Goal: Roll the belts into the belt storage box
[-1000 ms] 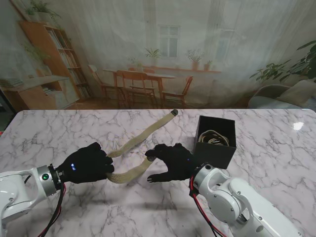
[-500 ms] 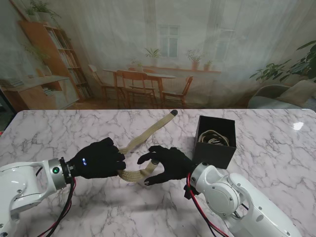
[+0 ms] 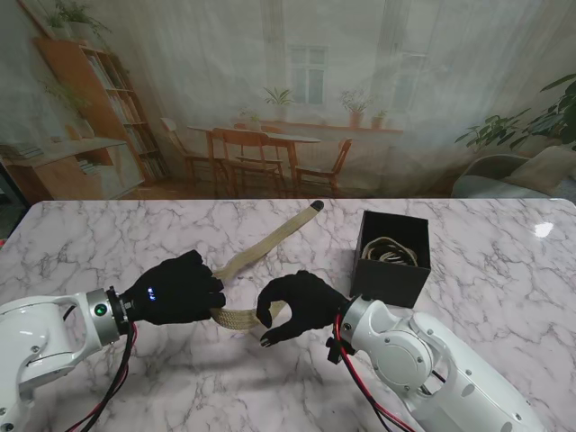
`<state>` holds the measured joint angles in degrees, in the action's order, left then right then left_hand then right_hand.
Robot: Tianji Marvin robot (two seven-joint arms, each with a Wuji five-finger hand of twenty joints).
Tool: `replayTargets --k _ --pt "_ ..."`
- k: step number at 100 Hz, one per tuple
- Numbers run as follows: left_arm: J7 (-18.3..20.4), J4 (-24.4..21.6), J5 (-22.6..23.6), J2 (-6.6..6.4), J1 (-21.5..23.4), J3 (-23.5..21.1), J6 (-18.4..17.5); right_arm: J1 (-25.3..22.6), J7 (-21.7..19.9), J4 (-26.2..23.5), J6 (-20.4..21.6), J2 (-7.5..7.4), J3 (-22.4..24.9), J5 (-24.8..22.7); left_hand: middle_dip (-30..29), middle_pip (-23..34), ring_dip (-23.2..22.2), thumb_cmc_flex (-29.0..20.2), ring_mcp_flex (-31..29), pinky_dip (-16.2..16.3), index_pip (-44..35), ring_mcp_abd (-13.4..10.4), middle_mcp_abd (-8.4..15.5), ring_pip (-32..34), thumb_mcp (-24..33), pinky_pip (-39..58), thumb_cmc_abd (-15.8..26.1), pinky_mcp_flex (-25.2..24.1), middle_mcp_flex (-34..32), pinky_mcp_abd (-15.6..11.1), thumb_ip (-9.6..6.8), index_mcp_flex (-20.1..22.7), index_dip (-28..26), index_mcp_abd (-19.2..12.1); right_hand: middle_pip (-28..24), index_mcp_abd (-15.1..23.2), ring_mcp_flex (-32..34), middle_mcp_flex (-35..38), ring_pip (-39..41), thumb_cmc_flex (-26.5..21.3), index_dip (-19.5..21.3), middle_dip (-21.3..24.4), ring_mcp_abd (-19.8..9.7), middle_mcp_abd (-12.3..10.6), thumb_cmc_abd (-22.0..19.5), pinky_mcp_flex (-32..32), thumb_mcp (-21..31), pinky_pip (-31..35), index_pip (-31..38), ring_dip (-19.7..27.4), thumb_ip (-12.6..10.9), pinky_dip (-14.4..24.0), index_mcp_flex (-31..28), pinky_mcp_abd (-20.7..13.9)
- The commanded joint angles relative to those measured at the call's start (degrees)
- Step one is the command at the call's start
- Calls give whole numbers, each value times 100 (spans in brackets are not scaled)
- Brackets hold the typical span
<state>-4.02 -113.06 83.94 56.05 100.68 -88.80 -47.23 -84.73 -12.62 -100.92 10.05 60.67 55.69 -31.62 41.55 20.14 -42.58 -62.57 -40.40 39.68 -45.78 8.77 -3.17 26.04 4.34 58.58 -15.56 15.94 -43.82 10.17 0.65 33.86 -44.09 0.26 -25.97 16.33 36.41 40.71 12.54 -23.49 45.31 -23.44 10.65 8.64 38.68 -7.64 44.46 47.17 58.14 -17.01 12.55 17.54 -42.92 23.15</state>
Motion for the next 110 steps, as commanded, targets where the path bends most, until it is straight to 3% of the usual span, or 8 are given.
replayTargets --k 1,29,39,55,72,83,94,110 --pt "-10 -10 21 -3 39 -15 -11 -86 307 -45 -246 64 -49 -218 24 9 -53 -312 -120 35 -80 16 -58 -28 92 203 15 -1 -174 56 -50 161 -120 -183 -28 -517 20 -206 187 437 366 -161 -52 73 -254 -26 89 171 -197 -132 -420 -65 478 115" --pt "-120 -81 67 -7 73 -37 -66 -130 643 -78 -670 131 -105 -523 15 17 -56 -305 -121 36 -76 11 -59 -26 87 202 16 -5 -170 52 -48 161 -119 -182 -765 -1582 -462 -1217 488 605 -230 -465 24 339 -854 106 -916 424 -999 -267 -640 158 1970 13" --pt "-119 -68 82 -12 51 -16 -57 -70 529 -55 -646 113 -159 -448 12 22 -58 -305 -127 37 -77 3 -68 -21 88 205 19 0 -172 51 -49 161 -121 -189 -616 -1987 -620 -1431 420 614 -1297 -364 79 450 -869 190 -956 326 -2507 -213 -646 160 1842 37" --pt "-121 -45 94 -18 0 19 -66 54 242 -4 -500 62 -266 -303 36 26 -62 -308 -132 39 -77 7 53 -17 84 210 18 4 -213 52 -48 161 -122 -183 -248 -1492 -835 -1679 251 650 -1950 -194 109 582 -907 295 -859 142 -3372 -168 -615 126 1413 31" --pt "-188 -17 126 -25 -30 27 -61 150 20 40 -370 34 -338 -5 46 13 -65 -305 -136 40 -82 3 31 -14 83 215 16 11 -211 45 -48 164 -123 -187 188 -372 -869 -1473 84 455 -1490 201 69 464 -643 386 58 -61 -2285 -82 -525 73 -21 68" --pt "-190 6 144 -29 -35 22 -27 189 -48 106 -156 20 -334 132 57 6 -64 -299 -131 40 -80 1 66 -18 81 213 24 3 -214 48 -46 153 -125 -187 265 640 -648 -743 -81 -223 -1691 360 -8 -49 -351 439 97 -342 -330 92 270 -148 -373 147" --pt "-173 47 159 -33 -49 24 10 157 -56 116 -19 18 -292 247 68 -6 -64 -299 -132 45 -82 -6 71 -19 81 224 27 12 -222 46 -47 150 -128 -197 188 720 107 568 9 -479 -1232 282 -101 -692 -204 261 441 -522 35 69 311 -418 -660 242" --pt "-132 98 163 -36 -67 18 50 12 -197 -14 30 -19 -165 342 81 -19 -63 -293 -132 49 -83 -7 78 -23 80 230 29 11 -219 43 -47 143 -131 -204 -649 317 2040 3204 693 -722 -1008 -244 -698 -851 -89 -513 790 -141 230 -341 330 -456 -511 90"
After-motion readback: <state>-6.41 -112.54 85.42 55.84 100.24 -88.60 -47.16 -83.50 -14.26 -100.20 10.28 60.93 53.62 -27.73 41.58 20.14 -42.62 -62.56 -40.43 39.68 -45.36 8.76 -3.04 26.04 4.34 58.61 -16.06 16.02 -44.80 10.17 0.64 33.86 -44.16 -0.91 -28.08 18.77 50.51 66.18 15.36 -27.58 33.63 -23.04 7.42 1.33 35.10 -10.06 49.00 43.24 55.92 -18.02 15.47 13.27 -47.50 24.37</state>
